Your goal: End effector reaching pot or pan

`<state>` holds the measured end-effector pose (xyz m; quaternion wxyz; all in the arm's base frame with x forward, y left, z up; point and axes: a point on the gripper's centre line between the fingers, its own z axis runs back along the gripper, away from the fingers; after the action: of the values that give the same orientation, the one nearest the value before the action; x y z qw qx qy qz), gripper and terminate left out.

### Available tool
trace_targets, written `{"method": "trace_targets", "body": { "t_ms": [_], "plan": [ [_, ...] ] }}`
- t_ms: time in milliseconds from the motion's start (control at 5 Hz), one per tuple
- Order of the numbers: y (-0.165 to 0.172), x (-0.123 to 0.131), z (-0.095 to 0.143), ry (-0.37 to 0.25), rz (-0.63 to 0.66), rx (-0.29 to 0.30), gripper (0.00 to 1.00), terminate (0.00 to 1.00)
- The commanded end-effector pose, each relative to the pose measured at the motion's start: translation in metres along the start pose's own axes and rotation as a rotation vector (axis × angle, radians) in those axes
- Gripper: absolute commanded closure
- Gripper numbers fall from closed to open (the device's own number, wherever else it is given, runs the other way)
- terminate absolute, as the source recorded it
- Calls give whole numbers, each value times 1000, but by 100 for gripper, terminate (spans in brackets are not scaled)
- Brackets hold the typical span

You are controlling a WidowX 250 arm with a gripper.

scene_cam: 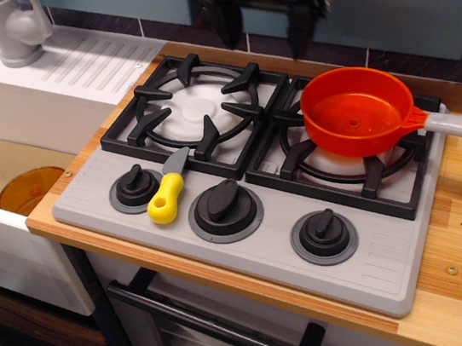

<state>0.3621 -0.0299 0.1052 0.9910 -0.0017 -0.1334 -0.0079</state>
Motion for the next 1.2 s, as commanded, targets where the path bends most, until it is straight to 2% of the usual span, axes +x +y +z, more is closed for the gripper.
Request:
{"method": "trace_targets", "body": {
  "t_ms": [0,400,800,1000],
  "plan": [
    [-21,-1,-10,-93,33,-1,0,0],
    [-32,-2,-26,-149,44,11,0,0],
    [-39,7,-36,-148,50,-12,0,0],
    [-38,3,-48,-138,49,-32,0,0]
  ]
}}
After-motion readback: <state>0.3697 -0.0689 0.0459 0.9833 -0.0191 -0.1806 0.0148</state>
